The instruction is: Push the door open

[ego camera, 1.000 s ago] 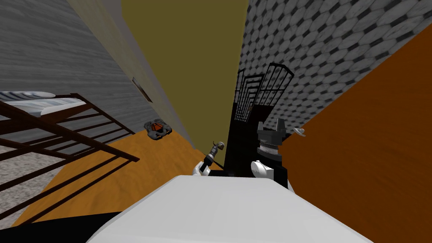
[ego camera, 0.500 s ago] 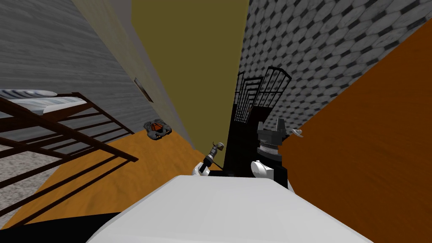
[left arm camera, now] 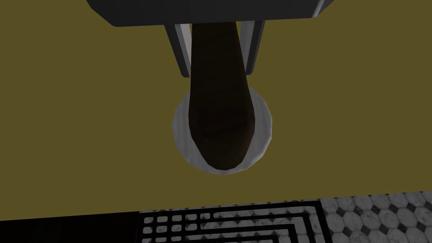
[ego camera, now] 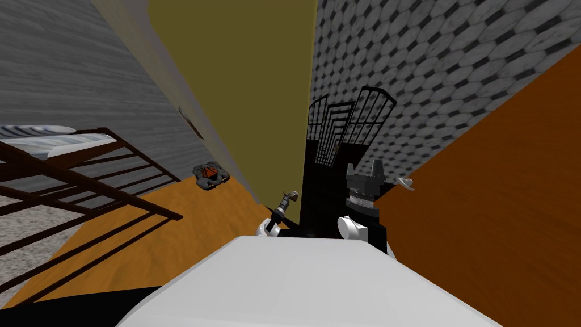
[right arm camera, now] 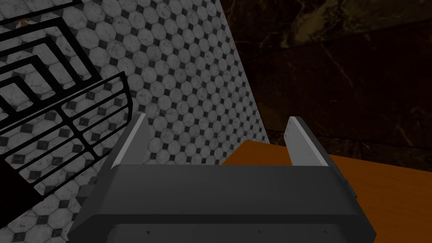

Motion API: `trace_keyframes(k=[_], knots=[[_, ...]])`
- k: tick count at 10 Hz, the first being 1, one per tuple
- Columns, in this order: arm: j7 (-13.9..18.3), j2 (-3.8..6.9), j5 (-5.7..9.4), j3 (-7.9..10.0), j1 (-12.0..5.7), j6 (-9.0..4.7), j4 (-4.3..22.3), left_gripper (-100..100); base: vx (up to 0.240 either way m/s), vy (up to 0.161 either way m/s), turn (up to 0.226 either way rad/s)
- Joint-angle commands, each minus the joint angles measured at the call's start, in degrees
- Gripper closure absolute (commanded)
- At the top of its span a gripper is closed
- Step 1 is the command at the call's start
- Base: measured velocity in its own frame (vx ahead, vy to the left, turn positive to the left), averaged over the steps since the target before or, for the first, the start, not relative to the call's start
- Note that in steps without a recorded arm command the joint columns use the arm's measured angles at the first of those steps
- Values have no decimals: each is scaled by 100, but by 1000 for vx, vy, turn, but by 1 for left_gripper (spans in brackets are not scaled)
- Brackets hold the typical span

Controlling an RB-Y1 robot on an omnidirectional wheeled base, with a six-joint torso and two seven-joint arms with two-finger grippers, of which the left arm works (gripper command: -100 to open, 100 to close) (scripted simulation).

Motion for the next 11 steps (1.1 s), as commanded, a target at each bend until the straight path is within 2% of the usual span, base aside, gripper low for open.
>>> trace_keyframes(k=[1, 3, 4, 6, 8, 10, 11], knots=[[-64, 73, 97, 199, -110, -61, 136, 100, 155, -147, 56], [-124, 114, 174, 346, -115, -61, 144, 100, 151, -159, 71], [-124, 114, 174, 346, -115, -61, 144, 100, 122, -121, 34], [-210, 147, 284, 558, -123, -60, 154, 100, 140, -132, 75], [-232, 151, 312, 612, -125, -60, 157, 100, 122, -124, 54], [-321, 151, 425, 830, -134, -59, 168, 100, 99, -114, 66], [-342, 145, 453, 882, -136, -59, 170, 100, 128, -169, 104]])
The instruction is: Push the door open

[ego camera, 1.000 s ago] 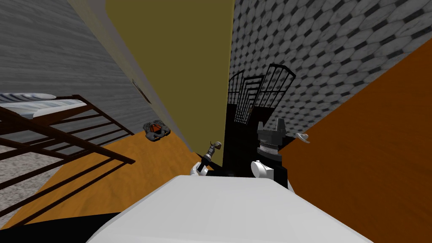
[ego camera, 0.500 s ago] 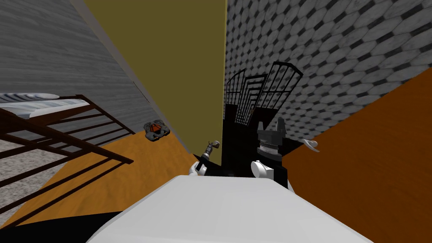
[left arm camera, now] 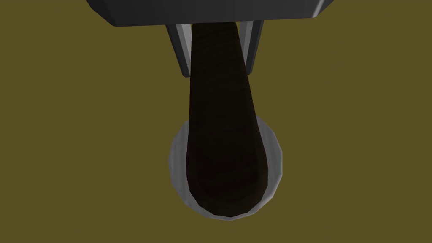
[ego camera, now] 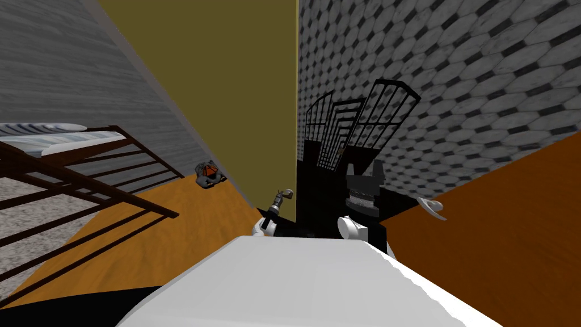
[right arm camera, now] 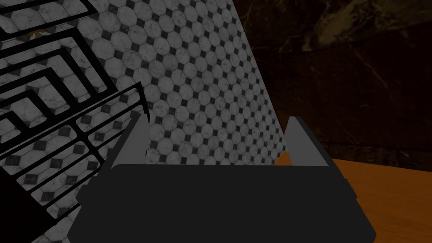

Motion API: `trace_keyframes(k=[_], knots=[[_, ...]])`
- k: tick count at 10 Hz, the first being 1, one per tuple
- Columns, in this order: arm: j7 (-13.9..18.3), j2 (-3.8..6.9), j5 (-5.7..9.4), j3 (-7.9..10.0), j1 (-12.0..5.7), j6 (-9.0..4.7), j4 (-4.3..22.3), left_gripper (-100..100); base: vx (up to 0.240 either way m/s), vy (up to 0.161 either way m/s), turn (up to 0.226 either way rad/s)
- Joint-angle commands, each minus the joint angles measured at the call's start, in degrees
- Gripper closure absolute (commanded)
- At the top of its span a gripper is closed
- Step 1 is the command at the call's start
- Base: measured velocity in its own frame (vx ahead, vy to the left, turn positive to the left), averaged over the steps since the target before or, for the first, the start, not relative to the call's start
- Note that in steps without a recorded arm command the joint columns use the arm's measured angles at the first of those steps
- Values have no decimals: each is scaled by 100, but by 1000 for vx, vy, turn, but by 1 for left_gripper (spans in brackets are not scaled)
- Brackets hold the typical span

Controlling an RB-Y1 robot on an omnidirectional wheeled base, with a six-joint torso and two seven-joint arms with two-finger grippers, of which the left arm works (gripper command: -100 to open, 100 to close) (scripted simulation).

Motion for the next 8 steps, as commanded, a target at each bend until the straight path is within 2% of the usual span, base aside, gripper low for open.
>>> trace_keyframes(k=[1, 4, 8], knots=[[-56, 35, 83, 169, -110, -91, 146, 100, 127, -151, 54], [-156, -18, 211, 414, -120, -90, 158, 100, 136, -151, 75], [-250, -109, 331, 645, -128, -90, 170, 100, 131, -143, 62]])
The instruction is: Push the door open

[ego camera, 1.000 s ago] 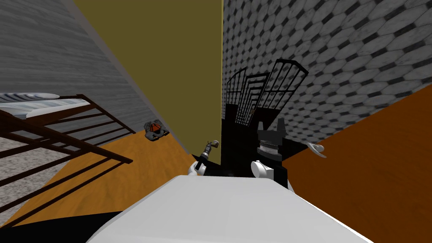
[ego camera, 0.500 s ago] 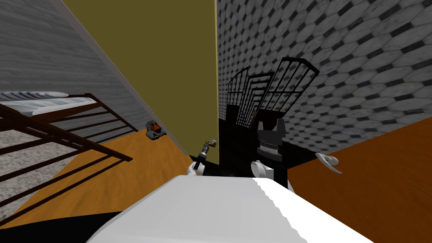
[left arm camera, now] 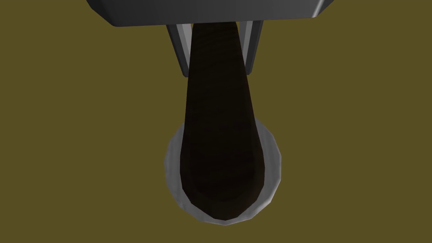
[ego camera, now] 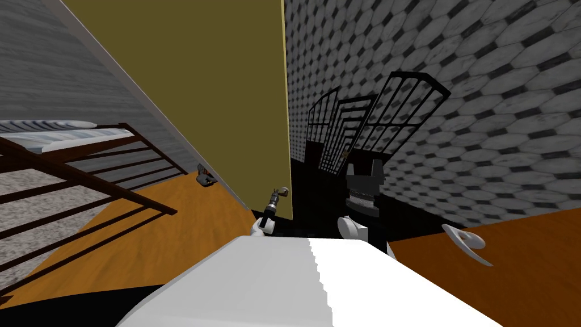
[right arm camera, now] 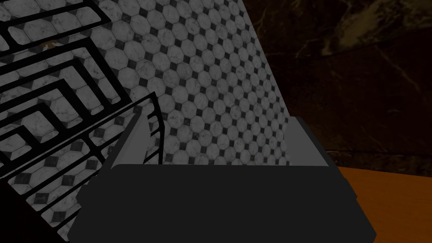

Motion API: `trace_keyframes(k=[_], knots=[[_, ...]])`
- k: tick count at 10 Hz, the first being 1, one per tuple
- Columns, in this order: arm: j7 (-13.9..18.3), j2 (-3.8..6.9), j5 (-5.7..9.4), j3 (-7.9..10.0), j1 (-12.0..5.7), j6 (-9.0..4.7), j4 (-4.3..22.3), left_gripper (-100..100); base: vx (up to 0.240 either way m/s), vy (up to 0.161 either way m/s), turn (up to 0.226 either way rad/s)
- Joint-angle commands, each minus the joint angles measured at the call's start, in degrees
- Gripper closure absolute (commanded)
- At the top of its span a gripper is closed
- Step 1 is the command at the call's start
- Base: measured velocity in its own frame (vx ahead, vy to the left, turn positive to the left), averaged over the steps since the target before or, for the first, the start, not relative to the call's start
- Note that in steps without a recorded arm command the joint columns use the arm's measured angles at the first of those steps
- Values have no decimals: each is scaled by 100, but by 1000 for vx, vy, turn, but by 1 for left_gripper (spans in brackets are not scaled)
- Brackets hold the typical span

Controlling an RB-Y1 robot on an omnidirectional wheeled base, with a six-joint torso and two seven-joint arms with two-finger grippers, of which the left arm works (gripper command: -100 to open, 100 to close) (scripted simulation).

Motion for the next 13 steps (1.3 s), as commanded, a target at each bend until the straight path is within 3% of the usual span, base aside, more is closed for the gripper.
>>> trace_keyframes(k=[1, 3, 5, 13], knots=[[-44, -77, 45, 81, -24, -12, 6, 100, 138, -136, 68], [-75, -128, 86, 159, -27, -12, 10, 100, 134, -114, 50], [-55, 44, 124, 301, -1, -1, -16, 100, 76, -51, 34], [-4, 207, 213, 705, 10, -20, 11, 100, 143, -110, 39]])
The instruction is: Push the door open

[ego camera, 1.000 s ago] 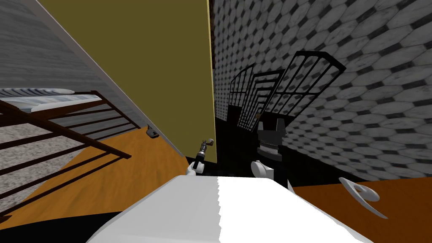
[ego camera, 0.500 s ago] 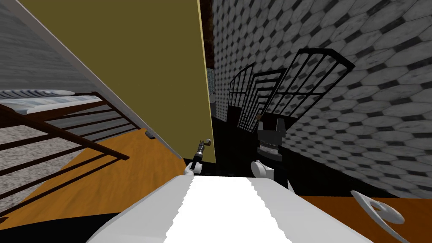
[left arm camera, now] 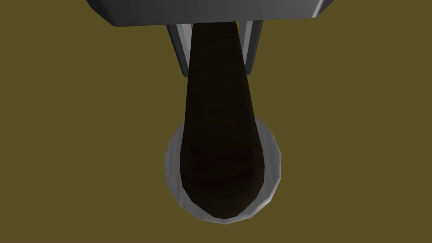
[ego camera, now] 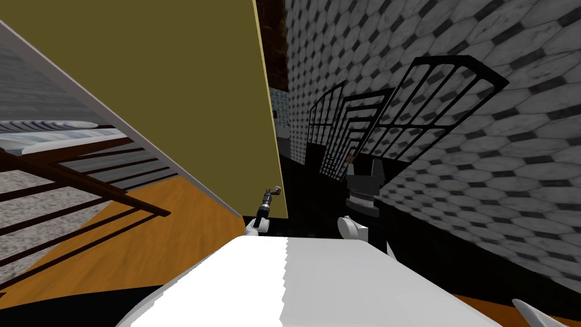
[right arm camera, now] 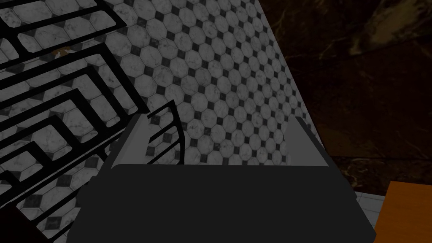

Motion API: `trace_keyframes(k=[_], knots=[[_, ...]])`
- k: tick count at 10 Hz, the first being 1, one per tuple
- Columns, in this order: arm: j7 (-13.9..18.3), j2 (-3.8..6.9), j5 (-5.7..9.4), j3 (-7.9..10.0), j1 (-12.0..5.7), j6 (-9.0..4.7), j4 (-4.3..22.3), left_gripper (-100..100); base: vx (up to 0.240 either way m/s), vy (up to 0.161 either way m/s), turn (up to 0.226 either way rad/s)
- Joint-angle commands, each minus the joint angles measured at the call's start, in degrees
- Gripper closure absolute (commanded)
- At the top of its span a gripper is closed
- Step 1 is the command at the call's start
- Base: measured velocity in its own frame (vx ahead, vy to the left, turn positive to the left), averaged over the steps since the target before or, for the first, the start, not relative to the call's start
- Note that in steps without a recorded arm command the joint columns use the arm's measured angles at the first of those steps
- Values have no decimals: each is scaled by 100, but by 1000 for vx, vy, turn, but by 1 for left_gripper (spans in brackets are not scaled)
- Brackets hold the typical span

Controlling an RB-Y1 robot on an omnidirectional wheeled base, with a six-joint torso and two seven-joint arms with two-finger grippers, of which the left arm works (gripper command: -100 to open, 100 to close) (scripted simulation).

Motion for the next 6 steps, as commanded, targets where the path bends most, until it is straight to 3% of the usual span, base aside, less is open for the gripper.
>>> trace_keyframes(k=[1, 4, 6], knots=[[11, -10, 16, 80, -33, -24, 18, 100, 136, -103, 39], [32, -19, 52, 245, -28, -31, 30, 100, 164, -119, 51], [0, 74, 113, 356, 29, 2, -28, 100, 101, -21, 46]])
